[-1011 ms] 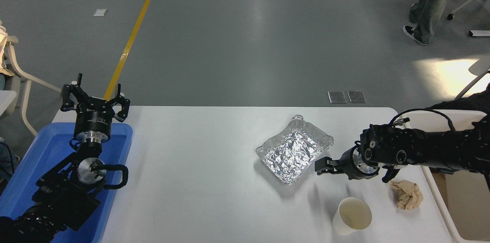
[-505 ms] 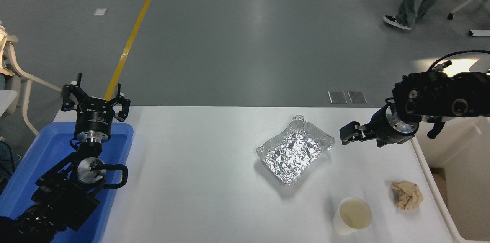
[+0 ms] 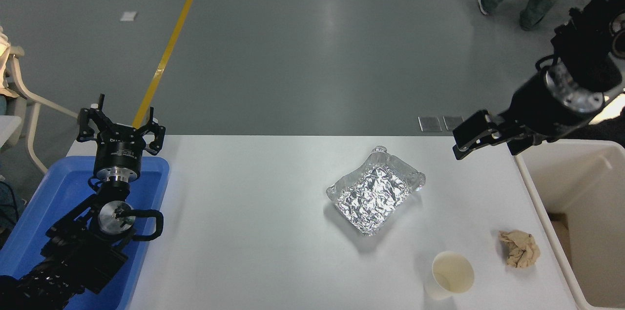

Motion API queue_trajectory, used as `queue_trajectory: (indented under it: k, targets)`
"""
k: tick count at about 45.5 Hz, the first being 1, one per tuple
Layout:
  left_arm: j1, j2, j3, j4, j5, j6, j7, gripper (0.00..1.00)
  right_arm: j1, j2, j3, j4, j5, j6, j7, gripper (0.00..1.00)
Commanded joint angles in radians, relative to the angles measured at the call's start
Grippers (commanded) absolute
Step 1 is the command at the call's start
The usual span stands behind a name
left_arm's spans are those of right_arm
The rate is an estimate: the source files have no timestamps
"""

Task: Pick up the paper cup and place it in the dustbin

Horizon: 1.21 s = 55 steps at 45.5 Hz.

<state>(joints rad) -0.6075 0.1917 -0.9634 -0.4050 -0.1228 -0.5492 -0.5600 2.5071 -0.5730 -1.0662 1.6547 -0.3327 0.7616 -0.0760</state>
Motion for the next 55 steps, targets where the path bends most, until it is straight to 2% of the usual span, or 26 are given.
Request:
queue_trajectory:
  k: [1, 20, 31, 46, 55]
  targets:
    - [0.0, 0.0, 0.0, 0.0, 0.0, 0.0, 0.0, 0.99, 0.148, 0.008, -0.017, 0.066, 0.037, 0.024, 0.001, 1.0]
    - [0.0, 0.0, -0.002, 0.0, 0.0, 0.0, -0.001, 0.99, 0.056, 0.004, -0.104, 0.091, 0.041, 0.024, 0.001, 1.0]
    - [0.0, 0.0, -0.001, 0.0, 0.0, 0.0, -0.001, 0.99, -0.19, 0.01, -0.097, 0.091, 0.054, 0.024, -0.001, 1.0]
    - [0.0, 0.0, 0.0, 0.0, 0.0, 0.0, -0.001, 0.99, -0.533, 0.022, -0.015, 0.056, -0.11, -0.237, -0.004, 1.0]
    - [0.0, 0.0, 0.0, 0.0, 0.0, 0.0, -0.001, 0.99, -0.723, 0.022, 0.061, -0.023, -0.186, -0.323, -0.01, 1.0]
